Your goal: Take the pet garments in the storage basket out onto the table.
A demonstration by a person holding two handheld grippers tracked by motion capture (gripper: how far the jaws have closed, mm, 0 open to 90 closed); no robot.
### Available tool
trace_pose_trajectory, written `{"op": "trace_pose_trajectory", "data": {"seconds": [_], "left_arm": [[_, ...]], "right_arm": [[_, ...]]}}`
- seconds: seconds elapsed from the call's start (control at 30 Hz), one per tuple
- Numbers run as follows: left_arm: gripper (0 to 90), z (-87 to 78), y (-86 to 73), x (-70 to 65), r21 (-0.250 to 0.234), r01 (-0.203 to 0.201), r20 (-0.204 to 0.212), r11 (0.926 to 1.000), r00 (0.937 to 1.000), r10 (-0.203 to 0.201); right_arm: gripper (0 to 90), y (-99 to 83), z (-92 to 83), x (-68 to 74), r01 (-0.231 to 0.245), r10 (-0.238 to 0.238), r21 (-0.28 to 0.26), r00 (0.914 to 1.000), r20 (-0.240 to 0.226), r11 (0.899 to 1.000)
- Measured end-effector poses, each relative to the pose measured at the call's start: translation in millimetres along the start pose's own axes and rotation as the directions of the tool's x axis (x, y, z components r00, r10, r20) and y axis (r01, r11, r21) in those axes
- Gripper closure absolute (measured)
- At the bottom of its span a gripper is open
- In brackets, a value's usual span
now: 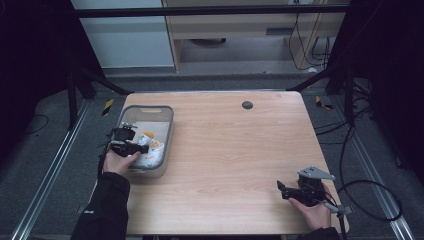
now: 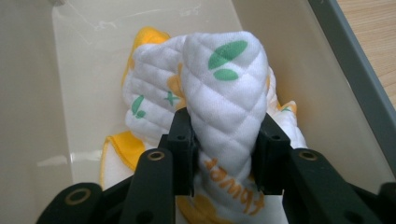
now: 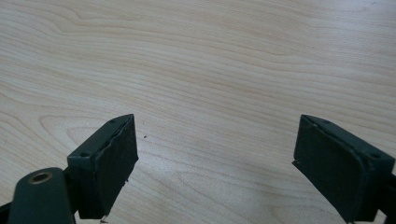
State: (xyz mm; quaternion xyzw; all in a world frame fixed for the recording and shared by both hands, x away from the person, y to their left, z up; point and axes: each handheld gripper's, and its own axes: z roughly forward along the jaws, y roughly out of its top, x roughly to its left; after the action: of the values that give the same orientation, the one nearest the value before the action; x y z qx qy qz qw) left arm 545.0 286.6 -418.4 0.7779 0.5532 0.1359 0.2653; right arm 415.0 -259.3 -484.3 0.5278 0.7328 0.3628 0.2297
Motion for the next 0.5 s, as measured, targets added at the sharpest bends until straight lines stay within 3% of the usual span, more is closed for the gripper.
{"op": "trace_pose_trajectory", "data": {"seconds": [0.2,0.5], "left_arm": [[67.8,-9.1,0.9,0.1,-0.018,-0.006,-0.003,0.9998,1.0,0.006],[68.4,-37.8,7.4,-3.3,-0.091,-0.028,0.002,0.9954,0.9996,0.028]], "right_arm": [[13.8,-0.1,0.2,-0.8,0.007,-0.007,-0.006,1.0,0.007,1.0],[13.9,-0.2,0.1,-1.5,0.01,-0.01,-0.011,0.9999,0.009,1.0]]}}
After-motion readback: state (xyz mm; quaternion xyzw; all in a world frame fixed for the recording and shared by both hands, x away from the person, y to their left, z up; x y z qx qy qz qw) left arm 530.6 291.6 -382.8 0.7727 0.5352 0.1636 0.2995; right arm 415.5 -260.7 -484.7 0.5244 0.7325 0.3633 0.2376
